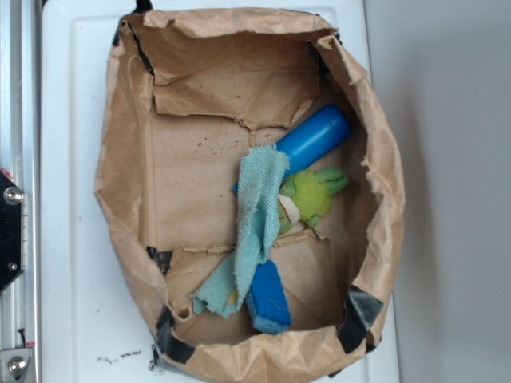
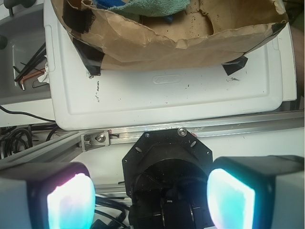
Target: Grab the blue bottle.
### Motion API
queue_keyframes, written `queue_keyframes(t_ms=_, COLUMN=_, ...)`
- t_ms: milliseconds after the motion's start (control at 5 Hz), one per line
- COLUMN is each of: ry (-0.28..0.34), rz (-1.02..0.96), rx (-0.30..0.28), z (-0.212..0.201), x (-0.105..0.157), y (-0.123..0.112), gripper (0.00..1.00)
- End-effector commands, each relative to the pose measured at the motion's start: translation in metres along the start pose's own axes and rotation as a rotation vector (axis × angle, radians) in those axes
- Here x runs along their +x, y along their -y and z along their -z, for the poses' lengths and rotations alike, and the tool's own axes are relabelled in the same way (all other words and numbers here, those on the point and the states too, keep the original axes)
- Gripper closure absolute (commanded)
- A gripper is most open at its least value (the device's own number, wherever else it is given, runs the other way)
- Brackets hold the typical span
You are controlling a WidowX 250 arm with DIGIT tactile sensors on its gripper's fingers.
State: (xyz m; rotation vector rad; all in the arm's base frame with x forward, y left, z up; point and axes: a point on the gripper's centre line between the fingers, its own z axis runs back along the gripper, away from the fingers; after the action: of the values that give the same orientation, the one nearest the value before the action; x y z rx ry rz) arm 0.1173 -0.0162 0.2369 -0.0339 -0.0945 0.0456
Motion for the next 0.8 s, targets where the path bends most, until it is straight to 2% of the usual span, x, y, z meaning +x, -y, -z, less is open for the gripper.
queue_keyframes(t_ms=0, ry=0.0, rz=0.0, rx=0.0, z=0.0, x=0.0, y=0.0, gripper=0.0)
queue_keyframes(t_ms=200, ry=0.037, rz=-0.044, rx=0.03, z=-0.044, x=-0.044, y=-0.051, gripper=0.0)
queue_keyframes(t_ms=400, ry=0.028, rz=-0.112, rx=-0.007, z=-0.038, x=-0.042, y=-0.068, gripper=0.0)
queue_keyframes(t_ms=600, ry=0.038, rz=-0.144, rx=0.021, z=-0.033, x=-0.019, y=-0.075, gripper=0.0)
